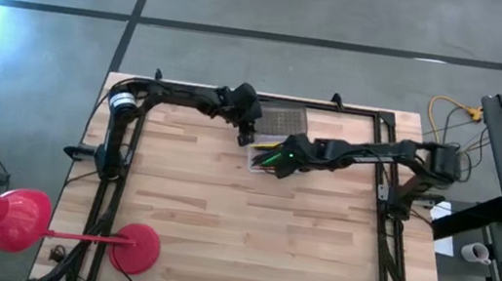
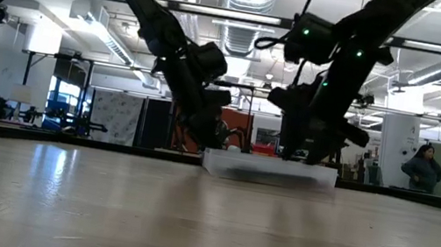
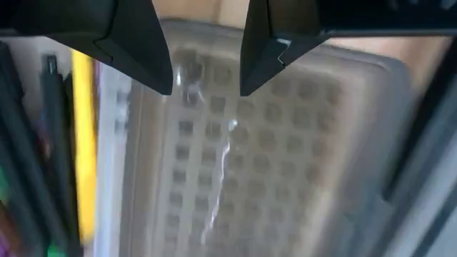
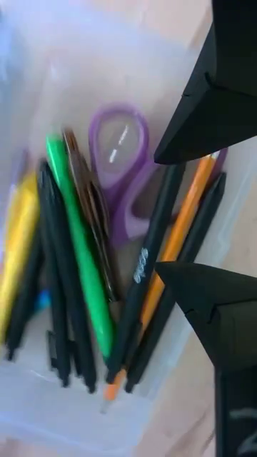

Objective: Pick & place school supplies into a supply box
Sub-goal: Close the gray supply box

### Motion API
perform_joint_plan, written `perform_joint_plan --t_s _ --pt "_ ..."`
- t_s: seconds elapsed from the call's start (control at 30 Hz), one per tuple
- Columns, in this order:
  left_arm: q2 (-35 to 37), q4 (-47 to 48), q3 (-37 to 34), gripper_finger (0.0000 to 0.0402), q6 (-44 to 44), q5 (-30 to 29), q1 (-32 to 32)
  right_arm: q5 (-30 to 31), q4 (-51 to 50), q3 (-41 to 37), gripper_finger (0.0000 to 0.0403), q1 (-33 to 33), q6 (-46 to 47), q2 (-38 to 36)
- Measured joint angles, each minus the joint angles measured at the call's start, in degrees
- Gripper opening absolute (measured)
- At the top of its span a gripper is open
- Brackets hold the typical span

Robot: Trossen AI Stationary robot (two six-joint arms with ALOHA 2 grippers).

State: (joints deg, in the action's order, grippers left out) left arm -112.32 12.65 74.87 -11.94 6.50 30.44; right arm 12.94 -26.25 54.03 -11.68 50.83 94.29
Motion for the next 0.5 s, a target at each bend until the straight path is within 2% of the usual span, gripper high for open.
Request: perform_joint_plan --t_s 0.3,0.5 --pt "0.8 -0.3 -4.2 0.0147 3.6 1.6 -3.0 -10.3 0.3 3.7 0.0226 0.6 -7.1 6.2" --pt "2.9 3.8 -4.5 0.0147 9.6 3.5 -8.1 -9.9 -1.5 3.8 0.0226 2.3 -8.0 4.0"
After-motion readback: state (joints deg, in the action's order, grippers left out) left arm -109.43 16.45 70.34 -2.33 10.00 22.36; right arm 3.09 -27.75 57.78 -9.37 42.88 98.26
